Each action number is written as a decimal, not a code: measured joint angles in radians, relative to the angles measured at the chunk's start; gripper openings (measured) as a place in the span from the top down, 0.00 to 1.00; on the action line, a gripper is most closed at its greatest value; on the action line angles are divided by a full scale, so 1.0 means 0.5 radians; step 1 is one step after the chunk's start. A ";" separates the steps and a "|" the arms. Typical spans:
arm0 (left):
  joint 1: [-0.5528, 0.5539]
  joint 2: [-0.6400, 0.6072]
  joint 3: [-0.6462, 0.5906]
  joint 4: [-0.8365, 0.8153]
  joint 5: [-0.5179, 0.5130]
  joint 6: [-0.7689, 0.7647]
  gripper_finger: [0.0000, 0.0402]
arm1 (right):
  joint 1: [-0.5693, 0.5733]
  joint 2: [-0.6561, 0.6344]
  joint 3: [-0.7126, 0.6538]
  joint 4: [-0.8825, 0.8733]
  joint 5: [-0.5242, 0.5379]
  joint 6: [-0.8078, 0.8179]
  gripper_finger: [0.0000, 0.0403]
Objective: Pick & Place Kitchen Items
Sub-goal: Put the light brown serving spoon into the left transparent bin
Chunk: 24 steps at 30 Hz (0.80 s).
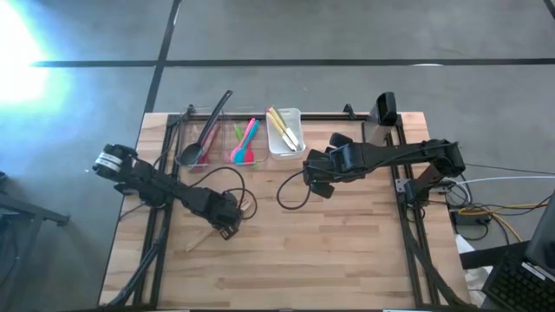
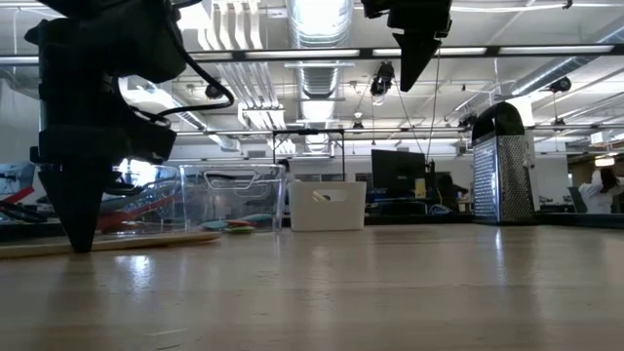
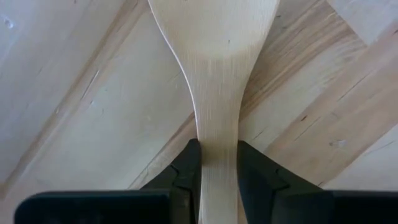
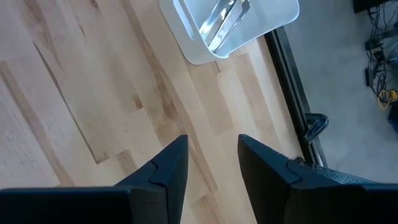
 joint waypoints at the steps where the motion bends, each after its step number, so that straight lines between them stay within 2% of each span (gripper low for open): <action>1: 0.001 -0.018 0.005 -0.004 0.000 0.004 0.81 | 0.000 0.000 0.000 0.000 0.000 0.000 0.67; 12: 0.003 -0.155 0.003 0.007 -0.018 0.010 0.81 | 0.000 0.000 0.000 0.001 0.000 0.000 0.69; 24: 0.004 -0.330 0.000 0.042 -0.033 0.010 0.81 | 0.000 0.000 0.000 0.002 0.001 0.000 0.65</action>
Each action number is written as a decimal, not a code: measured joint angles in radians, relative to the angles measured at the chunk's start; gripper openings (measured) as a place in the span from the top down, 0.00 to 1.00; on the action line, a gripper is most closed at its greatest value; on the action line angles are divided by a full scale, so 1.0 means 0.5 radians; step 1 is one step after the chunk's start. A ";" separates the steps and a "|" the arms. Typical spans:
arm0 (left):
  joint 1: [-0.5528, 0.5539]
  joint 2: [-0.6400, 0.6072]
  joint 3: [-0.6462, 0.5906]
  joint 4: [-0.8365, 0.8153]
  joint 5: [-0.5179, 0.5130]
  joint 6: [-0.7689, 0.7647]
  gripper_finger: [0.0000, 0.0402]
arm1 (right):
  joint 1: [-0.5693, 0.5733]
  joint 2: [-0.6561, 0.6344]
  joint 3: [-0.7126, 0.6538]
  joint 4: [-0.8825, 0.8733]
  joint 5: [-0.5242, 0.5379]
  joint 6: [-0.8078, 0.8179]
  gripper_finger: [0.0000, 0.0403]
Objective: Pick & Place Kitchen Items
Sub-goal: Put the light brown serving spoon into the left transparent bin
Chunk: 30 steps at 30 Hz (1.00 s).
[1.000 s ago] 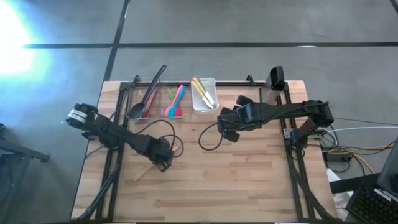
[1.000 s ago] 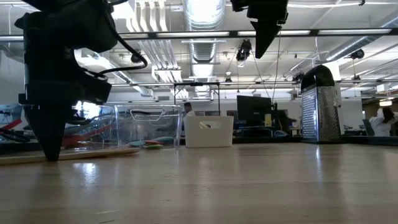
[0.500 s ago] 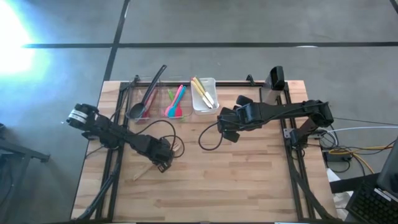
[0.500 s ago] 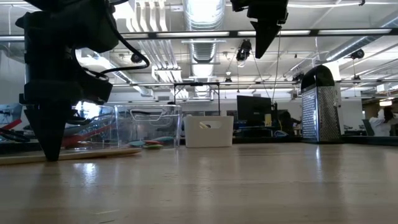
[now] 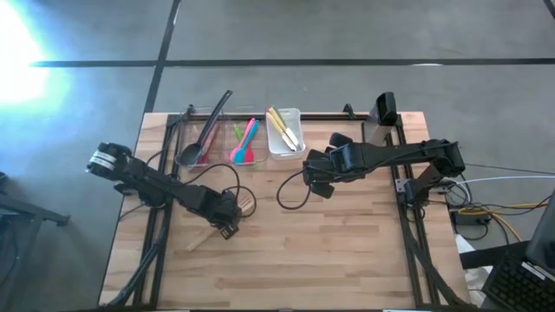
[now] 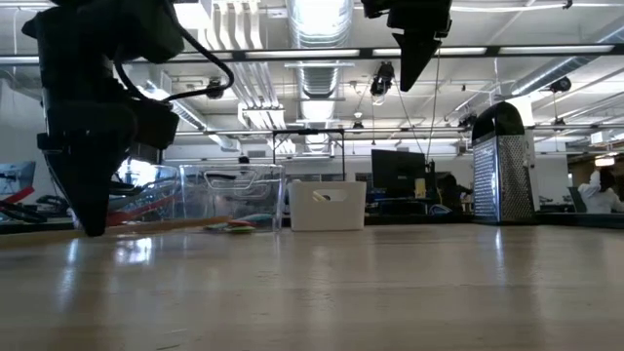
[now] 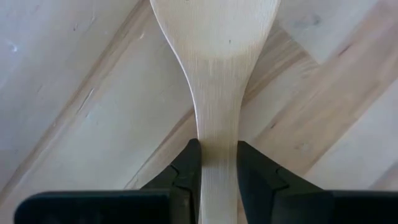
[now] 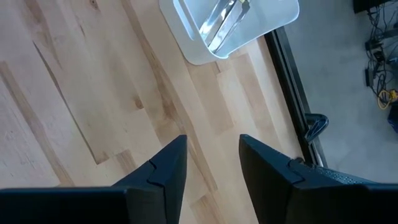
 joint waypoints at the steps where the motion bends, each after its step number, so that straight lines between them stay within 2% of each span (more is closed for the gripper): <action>1: 0.000 -0.005 0.001 0.006 0.000 0.000 0.81 | 0.000 0.000 0.000 0.000 0.000 0.000 0.65; 13: 0.000 -0.022 0.003 0.137 -0.074 0.138 0.81 | 0.035 -0.006 0.000 0.137 0.025 -0.079 0.68; 19: 0.000 -0.088 0.003 0.135 -0.225 0.180 0.81 | 0.107 -0.056 -0.035 0.400 0.166 -0.098 0.67; 22: 0.000 -0.154 0.003 0.135 -0.343 0.179 0.81 | 0.151 -0.125 -0.180 0.703 0.210 -0.096 0.65; 25: 0.000 -0.227 0.003 0.134 -0.506 0.175 0.81 | 0.199 -0.235 -0.444 1.165 0.296 -0.030 0.65; 27: 0.000 -0.282 0.003 0.134 -0.621 0.170 0.81 | 0.232 -0.309 -0.670 1.577 0.368 0.006 0.65; 30: 0.000 -0.363 0.003 0.141 -0.777 0.171 0.81 | 0.266 -0.376 -1.022 2.398 0.401 0.006 0.67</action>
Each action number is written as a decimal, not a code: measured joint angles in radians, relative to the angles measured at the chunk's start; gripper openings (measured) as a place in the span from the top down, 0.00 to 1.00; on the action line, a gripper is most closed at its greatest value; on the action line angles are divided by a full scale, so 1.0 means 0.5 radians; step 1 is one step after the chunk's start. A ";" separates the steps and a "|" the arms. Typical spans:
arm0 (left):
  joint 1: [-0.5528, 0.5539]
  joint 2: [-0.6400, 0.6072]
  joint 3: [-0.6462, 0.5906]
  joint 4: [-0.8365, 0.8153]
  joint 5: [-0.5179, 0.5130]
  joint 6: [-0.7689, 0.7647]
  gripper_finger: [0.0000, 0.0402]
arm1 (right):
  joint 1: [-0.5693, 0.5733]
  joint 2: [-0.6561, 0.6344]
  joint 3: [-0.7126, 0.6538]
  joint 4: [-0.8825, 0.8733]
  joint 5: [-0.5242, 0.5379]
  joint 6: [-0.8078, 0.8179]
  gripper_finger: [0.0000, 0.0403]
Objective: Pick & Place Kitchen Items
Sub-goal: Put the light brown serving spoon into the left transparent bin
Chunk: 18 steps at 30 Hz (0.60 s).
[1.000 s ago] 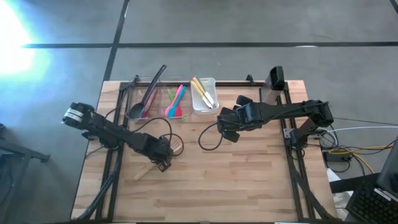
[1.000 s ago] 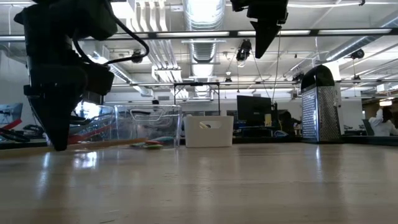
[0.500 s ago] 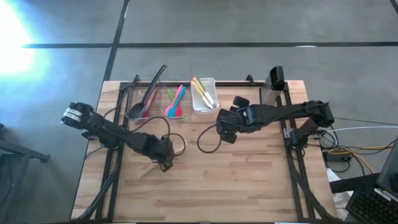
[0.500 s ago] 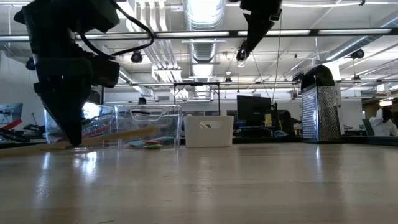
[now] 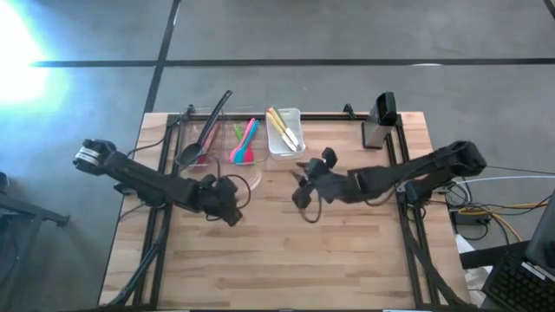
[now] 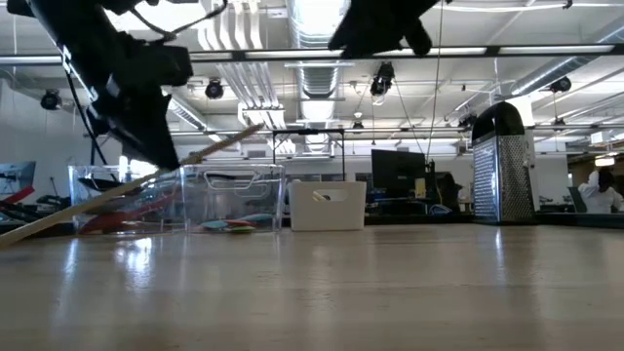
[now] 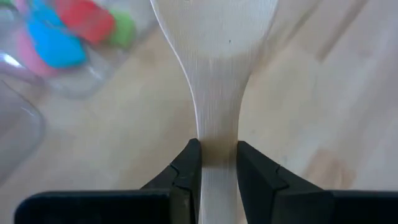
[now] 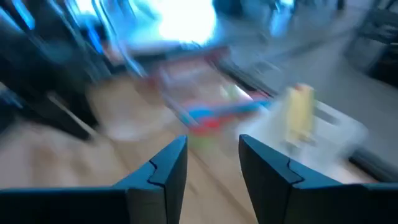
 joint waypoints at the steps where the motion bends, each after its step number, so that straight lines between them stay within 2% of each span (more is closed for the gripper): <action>1: 0.000 -0.029 0.000 0.006 -0.049 0.000 0.81 | 0.007 -0.003 -0.104 0.298 0.002 -0.016 0.67; 4: 0.000 -0.102 0.000 0.032 -0.210 0.000 0.81 | 0.007 0.015 -0.352 1.079 -0.003 -0.032 0.68; 7: 0.000 -0.151 0.000 0.068 -0.356 0.015 0.81 | -0.012 0.080 -0.487 1.539 -0.034 -0.046 0.68; 10: 0.000 -0.186 0.000 0.159 -0.451 0.115 0.81 | -0.013 0.163 -0.524 1.698 -0.057 -0.088 0.67; 18: 0.000 -0.312 0.000 0.511 -0.544 0.529 0.81 | 0.006 0.366 -0.475 1.782 -0.100 -0.146 0.65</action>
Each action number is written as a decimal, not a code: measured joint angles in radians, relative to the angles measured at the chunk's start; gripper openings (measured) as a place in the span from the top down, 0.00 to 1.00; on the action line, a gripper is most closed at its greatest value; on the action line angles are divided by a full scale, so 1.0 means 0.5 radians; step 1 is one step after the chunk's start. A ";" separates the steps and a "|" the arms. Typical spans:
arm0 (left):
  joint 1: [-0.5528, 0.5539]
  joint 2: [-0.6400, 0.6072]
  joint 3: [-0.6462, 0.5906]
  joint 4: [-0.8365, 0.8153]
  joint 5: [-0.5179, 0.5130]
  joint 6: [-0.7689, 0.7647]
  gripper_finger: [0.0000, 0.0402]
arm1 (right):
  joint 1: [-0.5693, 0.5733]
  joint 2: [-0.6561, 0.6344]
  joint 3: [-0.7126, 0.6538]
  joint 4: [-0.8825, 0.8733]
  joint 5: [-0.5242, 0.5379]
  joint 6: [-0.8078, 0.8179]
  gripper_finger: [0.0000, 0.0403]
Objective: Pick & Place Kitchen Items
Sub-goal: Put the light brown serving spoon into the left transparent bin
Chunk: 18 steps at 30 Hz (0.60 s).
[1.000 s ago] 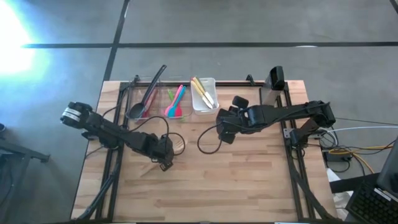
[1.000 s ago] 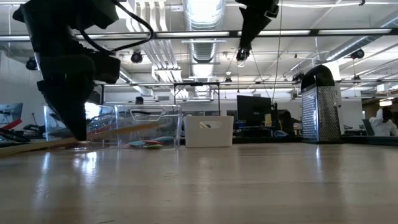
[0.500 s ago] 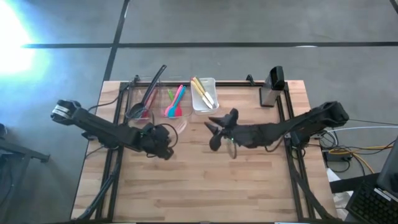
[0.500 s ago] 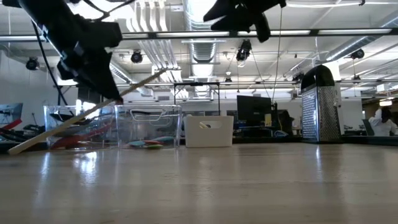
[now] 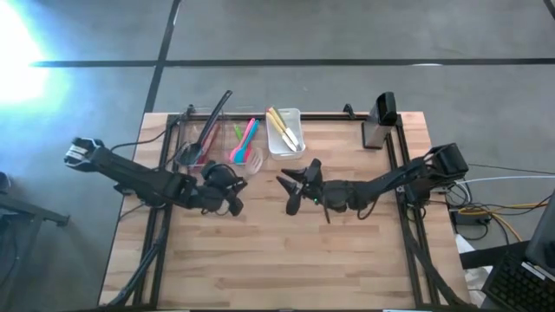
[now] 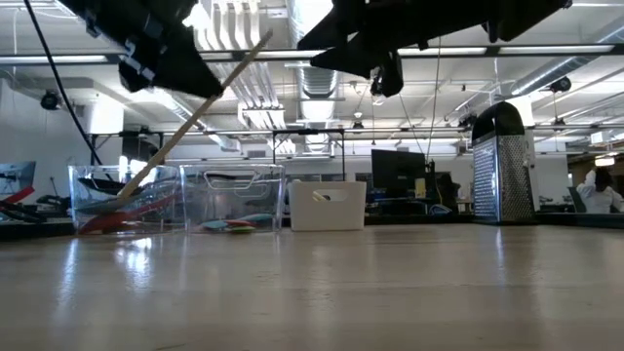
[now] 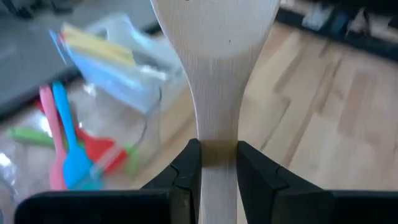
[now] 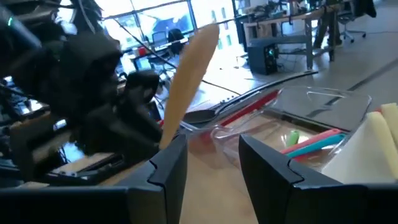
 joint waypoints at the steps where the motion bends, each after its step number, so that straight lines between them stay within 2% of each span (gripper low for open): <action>1: 0.000 -0.021 0.000 0.038 -0.027 0.043 0.81 | 0.009 0.027 0.004 0.050 0.001 -0.008 0.65; 6: 0.000 -0.118 0.000 0.271 -0.172 0.300 0.81 | 0.034 0.220 0.011 0.420 -0.002 -0.088 0.65; 12: 0.004 -0.154 0.000 0.614 -0.194 0.630 0.81 | 0.044 0.459 0.064 0.961 -0.050 -0.292 0.67; 16: 0.006 -0.118 0.000 0.602 -0.348 0.651 0.81 | 0.035 0.515 0.240 0.984 -0.022 -0.452 0.66; 18: 0.005 -0.097 0.000 0.595 -0.410 0.653 0.81 | 0.029 0.538 0.349 0.948 0.063 -0.548 0.66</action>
